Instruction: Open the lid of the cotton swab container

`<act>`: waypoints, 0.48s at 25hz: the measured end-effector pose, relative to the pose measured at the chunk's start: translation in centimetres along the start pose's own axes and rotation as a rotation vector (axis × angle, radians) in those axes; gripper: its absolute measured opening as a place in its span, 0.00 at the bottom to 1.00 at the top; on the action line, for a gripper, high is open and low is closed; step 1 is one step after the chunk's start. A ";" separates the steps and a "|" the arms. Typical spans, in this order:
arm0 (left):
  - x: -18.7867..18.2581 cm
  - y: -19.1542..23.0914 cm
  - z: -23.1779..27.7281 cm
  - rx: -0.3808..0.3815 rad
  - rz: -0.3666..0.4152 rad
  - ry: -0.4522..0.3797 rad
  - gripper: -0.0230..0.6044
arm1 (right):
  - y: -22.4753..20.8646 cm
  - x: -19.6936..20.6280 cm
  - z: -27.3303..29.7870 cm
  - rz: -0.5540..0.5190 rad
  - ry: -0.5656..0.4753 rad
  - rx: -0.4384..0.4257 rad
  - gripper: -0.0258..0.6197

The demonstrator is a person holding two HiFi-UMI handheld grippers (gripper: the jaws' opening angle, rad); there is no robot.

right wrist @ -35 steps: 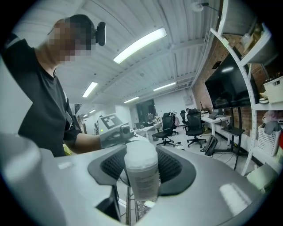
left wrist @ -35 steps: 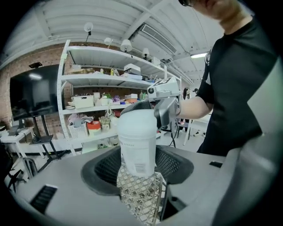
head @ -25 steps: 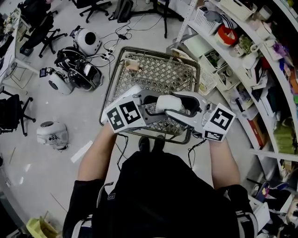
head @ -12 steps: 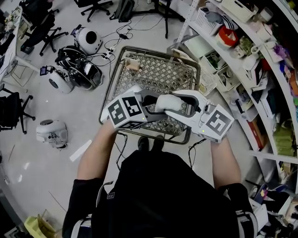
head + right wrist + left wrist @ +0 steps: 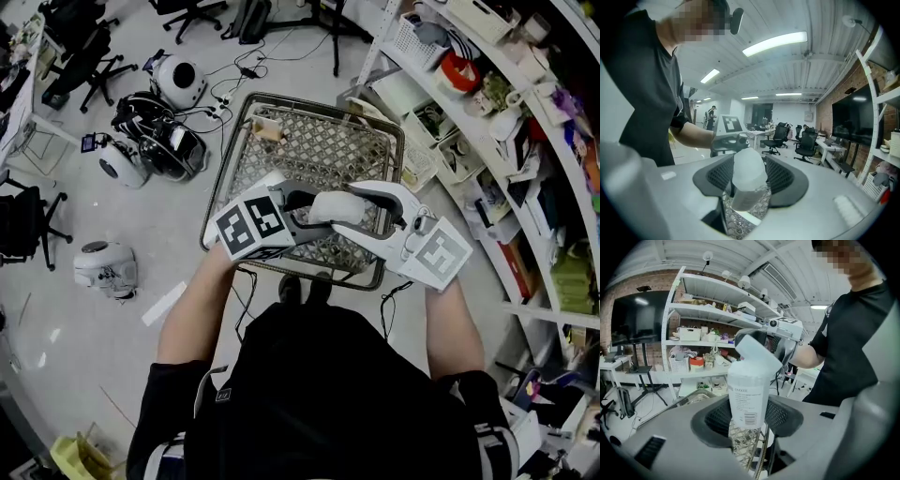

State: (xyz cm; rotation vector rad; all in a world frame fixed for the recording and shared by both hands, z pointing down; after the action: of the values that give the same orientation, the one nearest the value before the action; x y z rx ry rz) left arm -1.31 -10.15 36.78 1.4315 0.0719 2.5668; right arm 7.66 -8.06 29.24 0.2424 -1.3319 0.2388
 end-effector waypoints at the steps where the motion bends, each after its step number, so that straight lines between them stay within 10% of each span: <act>1: 0.2 0.2 -0.1 -0.008 -0.003 0.001 0.35 | 0.0 -0.2 -0.1 0.006 -0.010 0.000 0.39; 12: -0.1 1.9 -1.5 -0.088 -0.040 -0.041 0.35 | -0.2 -0.2 -2.2 0.020 -0.090 -0.025 0.28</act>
State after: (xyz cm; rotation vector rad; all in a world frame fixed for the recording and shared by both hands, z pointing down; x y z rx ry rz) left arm -2.85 -11.94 36.13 1.4345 -0.0183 2.4750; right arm 9.69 -7.59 28.56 0.2205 -1.4258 0.2302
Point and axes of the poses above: the fingertips, and each gripper's own axes: z forward along the fingers, y to its left, x out of its underside, the point moved 6 cm from there along -z, backward along the fingers, and after that the axes turned 3 degrees about -x, right-handed, at the moved point
